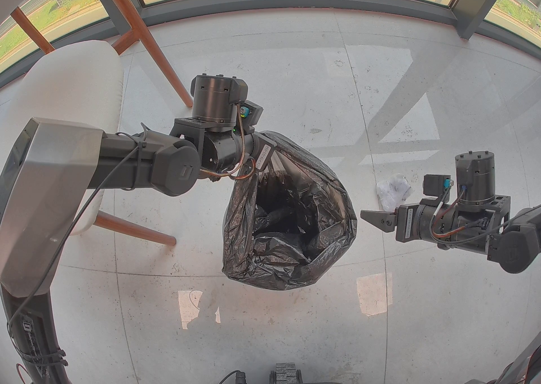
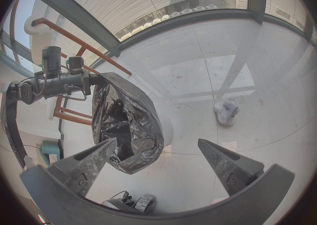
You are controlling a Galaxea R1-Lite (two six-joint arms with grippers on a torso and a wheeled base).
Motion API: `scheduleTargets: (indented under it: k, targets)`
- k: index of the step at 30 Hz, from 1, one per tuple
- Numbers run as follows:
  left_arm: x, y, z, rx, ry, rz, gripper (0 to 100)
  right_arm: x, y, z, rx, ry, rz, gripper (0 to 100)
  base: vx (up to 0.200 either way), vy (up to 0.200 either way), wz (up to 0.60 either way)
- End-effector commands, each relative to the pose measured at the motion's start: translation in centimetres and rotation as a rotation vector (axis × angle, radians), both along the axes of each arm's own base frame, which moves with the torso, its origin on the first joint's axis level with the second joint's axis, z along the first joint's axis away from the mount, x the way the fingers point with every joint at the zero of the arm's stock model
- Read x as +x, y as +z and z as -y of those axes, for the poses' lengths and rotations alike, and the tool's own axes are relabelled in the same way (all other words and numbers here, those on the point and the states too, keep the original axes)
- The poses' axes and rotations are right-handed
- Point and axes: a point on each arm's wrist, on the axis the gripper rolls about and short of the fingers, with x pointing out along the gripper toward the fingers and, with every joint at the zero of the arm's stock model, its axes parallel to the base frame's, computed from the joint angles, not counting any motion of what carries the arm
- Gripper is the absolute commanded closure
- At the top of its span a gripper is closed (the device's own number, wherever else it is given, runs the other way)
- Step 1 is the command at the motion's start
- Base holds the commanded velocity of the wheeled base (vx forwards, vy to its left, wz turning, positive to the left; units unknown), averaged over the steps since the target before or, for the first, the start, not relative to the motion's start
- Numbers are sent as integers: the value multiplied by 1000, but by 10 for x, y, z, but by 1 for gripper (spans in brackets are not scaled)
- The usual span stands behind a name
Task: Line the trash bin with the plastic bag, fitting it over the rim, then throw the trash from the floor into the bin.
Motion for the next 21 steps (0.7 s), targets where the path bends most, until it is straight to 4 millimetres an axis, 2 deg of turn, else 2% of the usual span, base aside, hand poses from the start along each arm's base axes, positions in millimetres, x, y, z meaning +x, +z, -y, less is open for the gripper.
scheduleTargets:
  k: [1, 3, 4, 14, 21]
  targets:
    - [5, -4, -3, -2, 9, 3, 100, -20, 9, 11, 10, -8, 24, 0, 0, 0, 0]
    - [6, -4, -3, -2, 12, 7, 100, -25, 10, 13, 11, -8, 25, 0, 0, 0, 0]
    - [6, -5, -4, -1, 13, 5, 0, -26, 10, 14, 12, -8, 26, 0, 0, 0, 0]
    - [14, -20, -19, 17, 34, -38, 0, -32, 15, 25, 16, -39, 41, 0, 0, 0, 0]
    - [-8, -32, -29, 39, -12, -122, 0, -32, 12, 25, 13, -36, 31, 0, 0, 0, 0]
